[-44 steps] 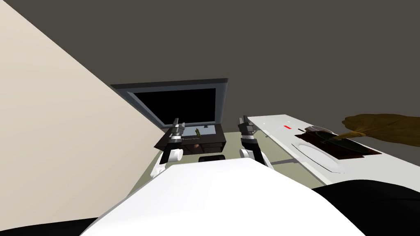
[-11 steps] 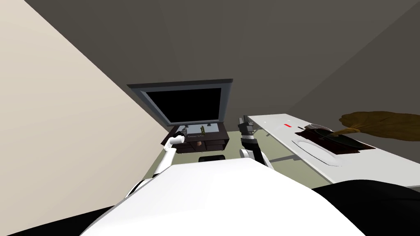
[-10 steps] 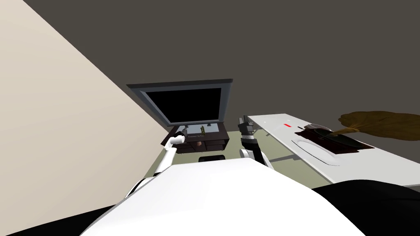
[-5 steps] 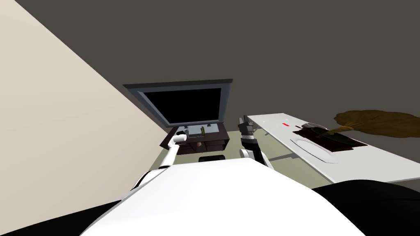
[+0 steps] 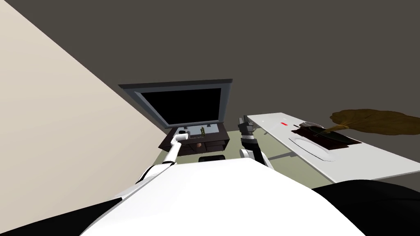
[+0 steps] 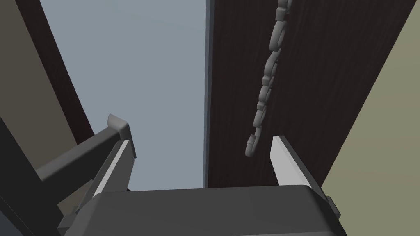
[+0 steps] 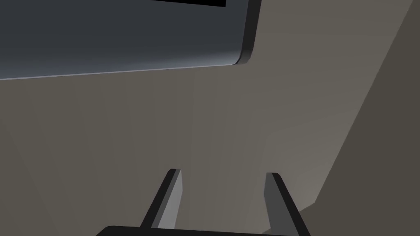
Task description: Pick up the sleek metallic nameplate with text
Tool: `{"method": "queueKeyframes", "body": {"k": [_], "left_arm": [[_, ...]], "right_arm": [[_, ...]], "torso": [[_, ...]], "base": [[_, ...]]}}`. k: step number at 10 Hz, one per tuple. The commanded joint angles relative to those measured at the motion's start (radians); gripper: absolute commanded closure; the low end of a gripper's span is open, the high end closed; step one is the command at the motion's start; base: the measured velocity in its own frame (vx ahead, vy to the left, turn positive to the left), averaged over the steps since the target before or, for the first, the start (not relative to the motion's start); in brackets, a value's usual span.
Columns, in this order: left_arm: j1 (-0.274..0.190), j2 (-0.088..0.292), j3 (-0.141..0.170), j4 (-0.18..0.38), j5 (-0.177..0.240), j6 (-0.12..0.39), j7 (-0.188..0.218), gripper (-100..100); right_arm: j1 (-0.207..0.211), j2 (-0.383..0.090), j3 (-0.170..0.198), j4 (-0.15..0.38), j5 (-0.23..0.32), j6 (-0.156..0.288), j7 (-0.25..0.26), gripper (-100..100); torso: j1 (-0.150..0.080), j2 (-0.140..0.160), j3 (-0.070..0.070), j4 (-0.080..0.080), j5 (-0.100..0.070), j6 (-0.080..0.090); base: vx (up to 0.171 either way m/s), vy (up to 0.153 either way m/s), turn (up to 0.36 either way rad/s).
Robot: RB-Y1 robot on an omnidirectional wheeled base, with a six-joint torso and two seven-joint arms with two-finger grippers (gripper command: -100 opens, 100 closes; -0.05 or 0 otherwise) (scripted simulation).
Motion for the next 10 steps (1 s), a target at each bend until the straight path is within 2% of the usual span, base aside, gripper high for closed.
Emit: {"method": "queueKeyframes", "body": {"k": [1, 2, 3, 5, 6, 7, 8, 10], "left_arm": [[-0.028, -0.011, -0.002, 0.05, 0.001, 0.046, 0.005, -100], [-0.055, -0.02, -0.005, 0.084, 0.003, 0.072, 0.009, -100], [-0.055, -0.02, -0.005, 0.1, 0.003, 0.078, 0.009, -100], [-0.106, -0.038, -0.01, 0.173, 0.005, 0.135, 0.018, -100], [-0.106, -0.038, -0.01, 0.189, 0.005, 0.138, 0.018, -100], [-0.13, -0.046, -0.013, 0.224, 0.006, 0.164, 0.022, -100], [-0.13, -0.046, -0.013, 0.23, 0.006, 0.164, 0.022, -100], [-0.171, -0.062, -0.018, 0.297, 0.008, 0.211, 0.03, -100]], "right_arm": [[0.0, 0.0, 0.0, 0.0, 0.0, 0.0, 0.0, 0], [0.0, 0.0, 0.0, 0.0, 0.0, 0.0, 0.0, 0], [0.0, 0.0, 0.0, 0.0, 0.0, 0.0, 0.0, 0], [0.0, 0.0, 0.0, 0.0, 0.0, 0.0, 0.0, 0], [0.0, 0.0, 0.0, 0.0, 0.0, 0.0, 0.0, 0], [0.0, 0.0, 0.0, 0.0, 0.0, 0.0, 0.0, 0], [0.0, 0.0, 0.0, 0.0, 0.0, 0.0, 0.0, 0], [0.0, 0.0, 0.0, 0.0, 0.0, 0.0, 0.0, 0]], "torso": [[0.0, 0.0, 0.0, 0.0, 0.0, 0.0], [0.0, -0.001, 0.0, 0.0, 0.0, 0.0], [0.001, -0.001, -0.001, 0.0, 0.0, 0.0], [0.0, 0.0, 0.0, 0.0, 0.0, 0.0], [0.0, -0.001, 0.0, 0.0, 0.0, 0.0], [0.0, 0.0, 0.0, 0.0, 0.0, 0.0], [0.0, 0.0, 0.0, 0.0, 0.0, 0.0], [0.0, 0.0, 0.0, 0.0, 0.0, 0.0]], "base": [[0.03, 0.018, -0.056], [0.043, 0.033, -0.099], [0.031, 0.03, -0.032], [0.032, 0.022, -0.07], [0.027, 0.026, -0.032], [0.028, 0.02, -0.05], [0.024, 0.014, -0.022], [0.031, 0.027, -0.058]]}}
